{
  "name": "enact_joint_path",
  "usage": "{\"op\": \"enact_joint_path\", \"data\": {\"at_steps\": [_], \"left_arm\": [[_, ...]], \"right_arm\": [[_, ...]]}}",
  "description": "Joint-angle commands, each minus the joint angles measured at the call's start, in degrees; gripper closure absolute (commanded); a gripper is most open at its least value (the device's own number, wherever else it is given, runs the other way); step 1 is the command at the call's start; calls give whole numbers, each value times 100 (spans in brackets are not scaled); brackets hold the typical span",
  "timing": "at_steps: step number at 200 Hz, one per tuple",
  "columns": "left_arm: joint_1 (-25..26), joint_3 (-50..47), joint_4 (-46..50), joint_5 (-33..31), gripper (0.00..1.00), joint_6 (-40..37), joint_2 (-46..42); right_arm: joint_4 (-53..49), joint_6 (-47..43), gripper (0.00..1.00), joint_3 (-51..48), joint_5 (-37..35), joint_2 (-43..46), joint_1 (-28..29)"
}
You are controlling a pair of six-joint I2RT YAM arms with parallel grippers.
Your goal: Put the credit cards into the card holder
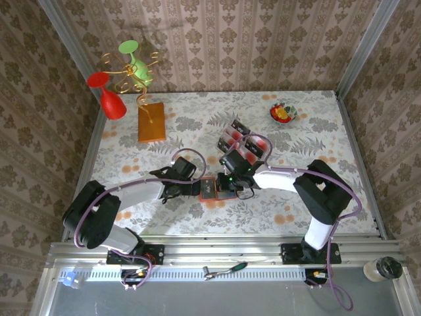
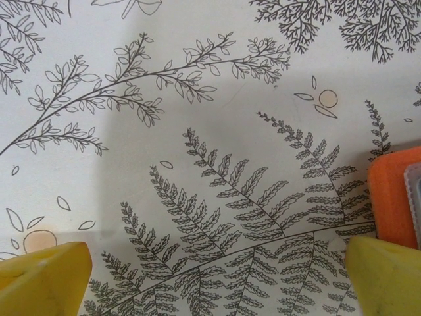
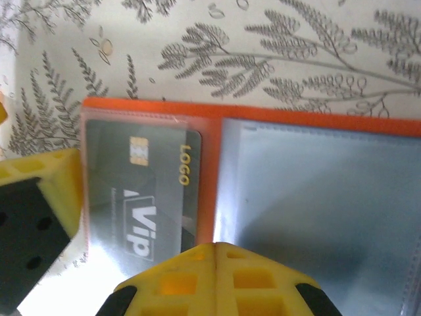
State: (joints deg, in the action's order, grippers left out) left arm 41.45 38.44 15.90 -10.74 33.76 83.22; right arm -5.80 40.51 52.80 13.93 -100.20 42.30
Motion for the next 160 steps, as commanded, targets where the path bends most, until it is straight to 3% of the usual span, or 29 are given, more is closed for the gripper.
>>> {"op": "enact_joint_path", "data": {"at_steps": [1,77,160], "left_arm": [[-79,177,178,-14,0,-131,-122],[-436,426,517,29,0,-327,-456],[-146,527,393,394,0,-61,-658]], "right_arm": [[205,170,96,-129,30,150,109],[464,437,96,-14,5,-154,363],[-73,137,96,211,-175,203,204]]}}
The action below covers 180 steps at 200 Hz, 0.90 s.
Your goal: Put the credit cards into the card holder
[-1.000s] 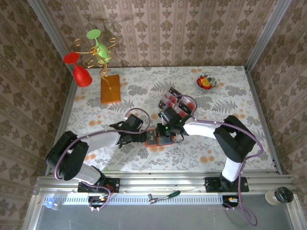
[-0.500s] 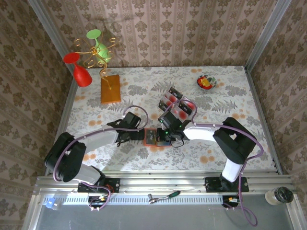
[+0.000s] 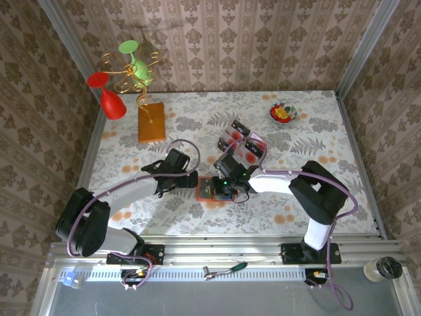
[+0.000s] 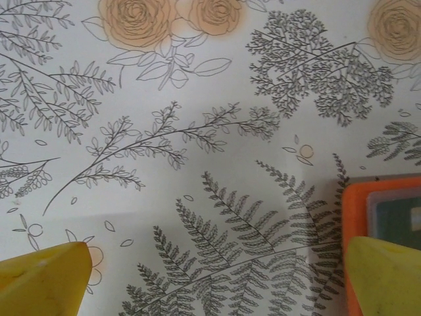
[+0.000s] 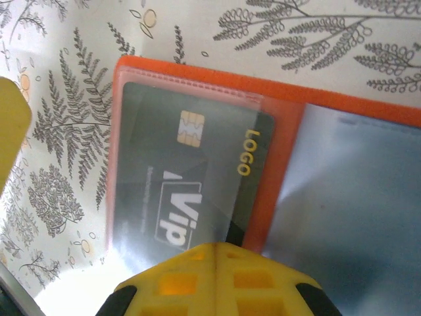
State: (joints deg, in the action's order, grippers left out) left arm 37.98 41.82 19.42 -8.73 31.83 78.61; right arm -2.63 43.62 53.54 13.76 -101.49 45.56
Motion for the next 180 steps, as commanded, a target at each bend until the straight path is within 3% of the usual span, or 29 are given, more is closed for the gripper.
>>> {"op": "enact_joint_path", "data": {"at_steps": [1,77,180], "left_arm": [[210,196,38,195,0,139,-197],[1136,747,-333,219,0,715,34],[1388,399,-774,393,0,559,853]], "right_arm": [[-402,-176,96,134,-160,349,-128],[-811,-499,95,-150,-60,839,-1068],[-755,-565,95,-56,175,451,-1094]]}}
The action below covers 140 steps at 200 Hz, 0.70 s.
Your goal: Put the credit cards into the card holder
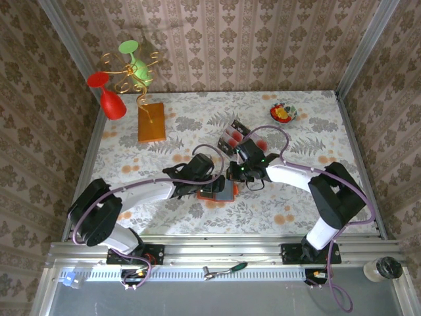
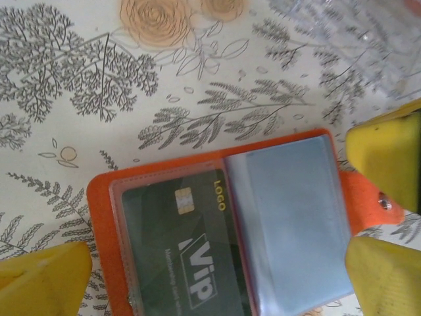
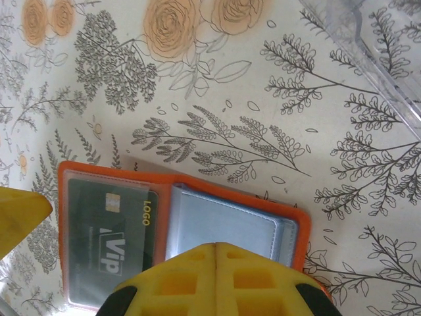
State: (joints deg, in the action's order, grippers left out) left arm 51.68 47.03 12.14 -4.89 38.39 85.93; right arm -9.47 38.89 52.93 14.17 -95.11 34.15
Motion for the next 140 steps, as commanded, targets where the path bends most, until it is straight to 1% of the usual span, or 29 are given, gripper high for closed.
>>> {"op": "enact_joint_path", "data": {"at_steps": [1,66,140], "left_arm": [[22,-127,-46,7,0,-100,132],[23,-44,72,-218,0,-405,534],[54,-116,-60,-311,0,-543,515]], "right_arm": [[-71,-93,95,6,136,-190,47],[-169,-207,96,50,59,-390,66],[-13,-113,96,100,94,-717,297]]}}
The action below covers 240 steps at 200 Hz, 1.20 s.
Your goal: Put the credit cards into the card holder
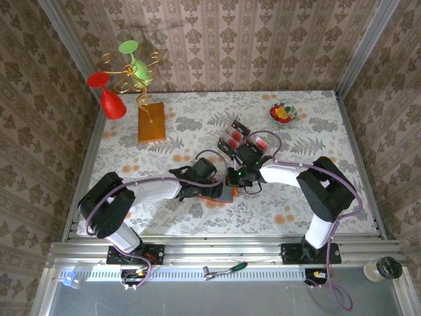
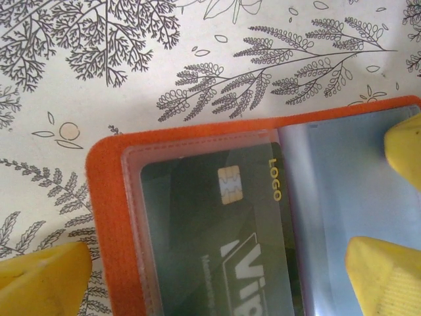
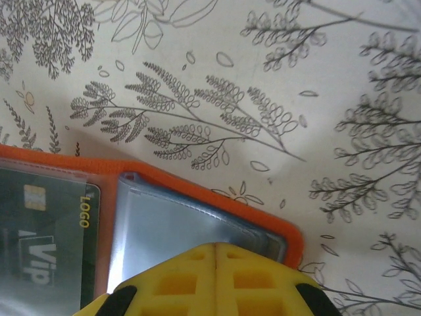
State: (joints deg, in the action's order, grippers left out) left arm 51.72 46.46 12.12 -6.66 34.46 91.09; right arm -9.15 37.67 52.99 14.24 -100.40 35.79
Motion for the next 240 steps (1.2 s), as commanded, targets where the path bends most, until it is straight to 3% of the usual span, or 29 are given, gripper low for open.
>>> {"op": "enact_joint_path", "data": {"at_steps": [1,74,113,163,240], "left_arm": [[49,-59,-59,-139,0,-150,-2],[72,-203,-158,-202,0,-257,-51],[74,-365,-244,-231,8,-216,-15],[73,-471,-329,-217,16,-185,-43],[68,-524,-386,-209,16,-167,-72]], "right_arm": [[-44,11,96,95,88,-189,136],[49,108,96,148,88,-283,183],[74,152,96,124,88,-168,183],[150,349,69,-153,-131,396,112],[590,678,63,-370,87,200,112]]}}
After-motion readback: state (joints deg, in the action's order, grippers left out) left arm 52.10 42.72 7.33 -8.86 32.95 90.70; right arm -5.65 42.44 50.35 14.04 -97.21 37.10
